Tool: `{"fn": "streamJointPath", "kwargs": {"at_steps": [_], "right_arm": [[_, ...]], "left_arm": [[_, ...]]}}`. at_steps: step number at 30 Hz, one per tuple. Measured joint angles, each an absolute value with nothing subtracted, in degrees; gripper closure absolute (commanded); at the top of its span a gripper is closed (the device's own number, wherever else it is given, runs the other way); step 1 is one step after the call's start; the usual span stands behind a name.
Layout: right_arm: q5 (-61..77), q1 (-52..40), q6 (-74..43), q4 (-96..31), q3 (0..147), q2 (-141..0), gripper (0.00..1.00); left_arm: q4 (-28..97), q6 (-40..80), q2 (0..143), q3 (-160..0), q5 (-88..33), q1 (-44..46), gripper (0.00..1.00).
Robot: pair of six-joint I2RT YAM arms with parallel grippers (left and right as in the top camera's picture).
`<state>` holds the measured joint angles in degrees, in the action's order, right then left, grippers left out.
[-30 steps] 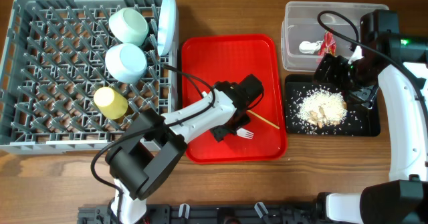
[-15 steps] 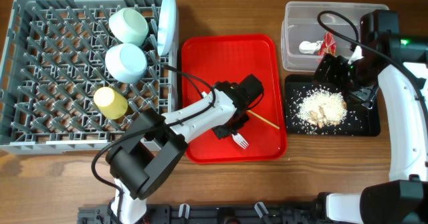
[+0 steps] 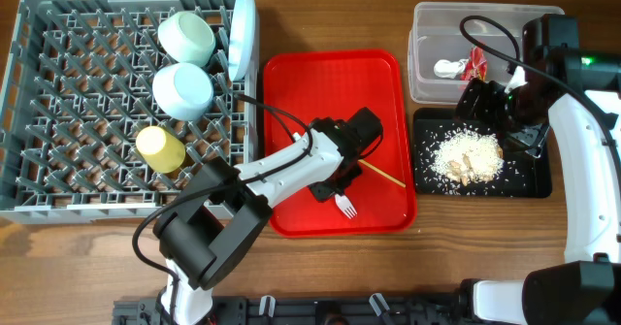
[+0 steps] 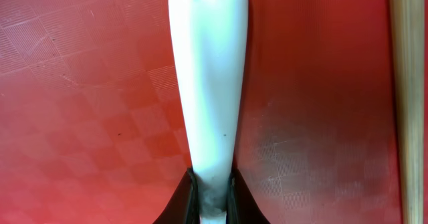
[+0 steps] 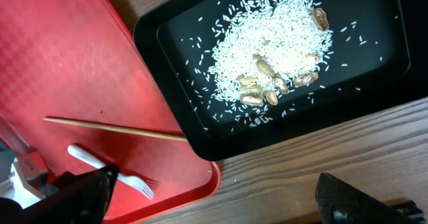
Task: Sort waste into correct bins and load items into the dishwasher rack
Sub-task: 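Reach the left gripper to the white fork and grasp it, then insert the white fork upright into the dish rack with the left gripper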
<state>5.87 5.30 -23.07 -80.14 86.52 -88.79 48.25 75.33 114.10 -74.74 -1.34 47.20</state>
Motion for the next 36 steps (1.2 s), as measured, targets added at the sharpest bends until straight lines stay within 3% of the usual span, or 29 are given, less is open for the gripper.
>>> {"fn": "streamJointPath", "kwargs": {"at_steps": [15,20,26,31,36], "right_arm": [[5.87,5.3,-23.05,-80.14,86.52,-88.79,0.0],[5.87,5.3,-22.9,-80.14,86.52,-88.79,0.0],[5.87,5.3,-22.9,-80.16,86.52,-88.79,0.0],[5.87,5.3,-22.9,-80.16,86.52,-88.79,0.0],[5.87,5.3,-22.9,-80.25,86.52,-88.79,0.0]], "left_arm": [[49.69,72.36,111.87,-74.54,2.55,47.2,0.96],[51.24,51.55,98.26,-74.39,6.15,45.54,0.96],[57.82,31.64,83.7,-74.41,7.84,32.01,0.96],[58.74,16.05,82.32,-74.41,7.01,21.12,0.96],[58.65,12.49,86.7,-74.41,6.57,16.43,0.96]]}}
